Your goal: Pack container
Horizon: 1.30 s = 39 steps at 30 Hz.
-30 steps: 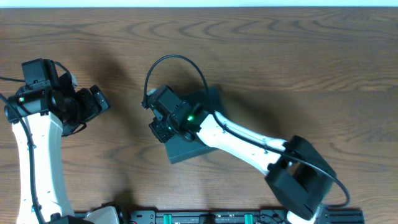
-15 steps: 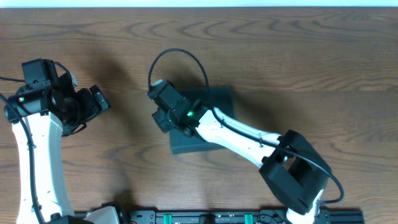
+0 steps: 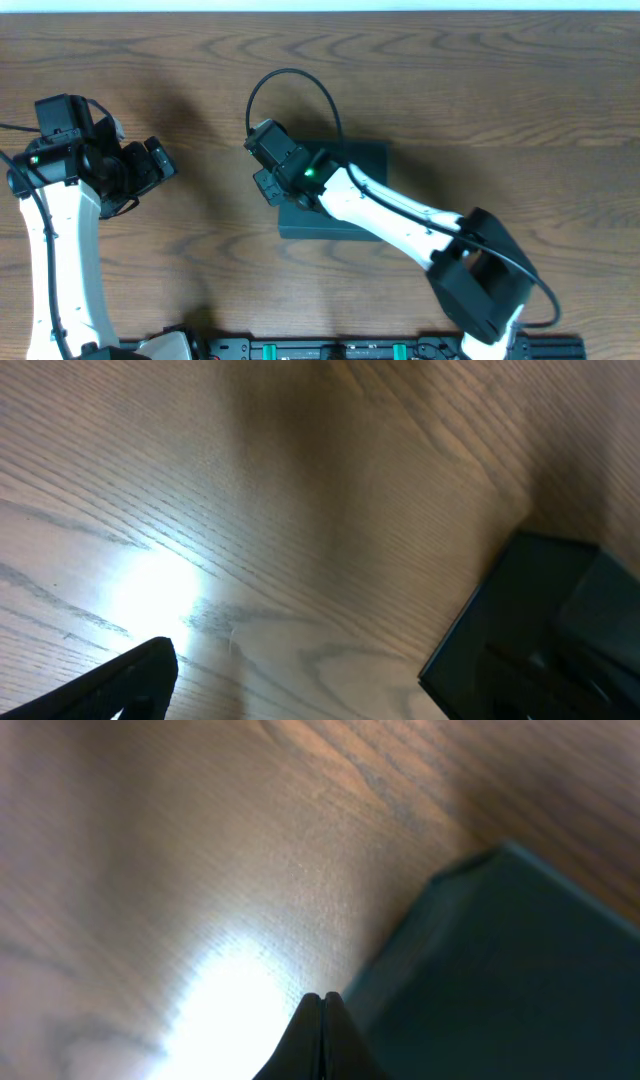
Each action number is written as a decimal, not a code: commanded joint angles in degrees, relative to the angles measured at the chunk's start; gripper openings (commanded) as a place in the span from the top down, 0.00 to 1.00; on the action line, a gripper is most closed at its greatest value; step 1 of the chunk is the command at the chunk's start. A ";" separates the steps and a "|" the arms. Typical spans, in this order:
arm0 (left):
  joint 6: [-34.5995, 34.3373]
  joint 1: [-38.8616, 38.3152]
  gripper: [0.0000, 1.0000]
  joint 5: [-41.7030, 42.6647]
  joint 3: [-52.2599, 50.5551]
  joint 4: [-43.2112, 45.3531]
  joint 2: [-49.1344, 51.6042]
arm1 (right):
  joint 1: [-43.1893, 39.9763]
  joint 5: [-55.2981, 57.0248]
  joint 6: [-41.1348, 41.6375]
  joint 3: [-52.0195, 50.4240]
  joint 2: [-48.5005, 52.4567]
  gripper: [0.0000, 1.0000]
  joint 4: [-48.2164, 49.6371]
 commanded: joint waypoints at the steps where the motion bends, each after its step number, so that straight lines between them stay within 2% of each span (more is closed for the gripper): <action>1: 0.42 0.26 0.05 -0.04 -0.04 -0.07 0.26 | -1.05 1.62 1.22 2.36 -7.93 0.99 -3.10; 10: 0.42 0.26 0.05 -0.07 -0.04 -0.07 0.28 | -3.08 5.88 9.25 1.73 -14.38 0.99 -18.01; 13: 0.42 0.26 0.05 -0.04 -0.04 -0.07 0.28 | -5.16 5.66 10.84 -0.81 -16.79 0.99 -19.71; 15: 0.42 0.26 0.05 -0.07 -0.04 -0.07 0.26 | -7.02 3.28 10.58 -3.82 -19.10 0.99 -19.67; 20: 0.42 0.26 0.05 -0.04 -0.04 -0.07 0.28 | -9.42 -9.70 2.40 -12.52 -25.24 0.99 -19.19; 25: 0.42 0.26 0.05 -0.04 -0.04 -0.07 0.28 | -9.20 -14.51 5.53 -21.11 -31.85 0.99 -22.10; 30: 0.42 0.26 0.05 -0.07 -0.04 -0.07 0.28 | -8.04 -18.27 10.16 -30.27 -36.65 0.99 -19.85; 35: 0.42 0.26 0.05 -0.04 -0.04 -0.07 0.26 | -5.31 -23.30 12.98 -36.46 -36.04 0.98 -10.64; 39: 0.42 0.26 0.05 -0.04 -0.04 -0.07 0.28 | -4.33 -16.17 15.93 -37.13 -33.20 0.99 -6.62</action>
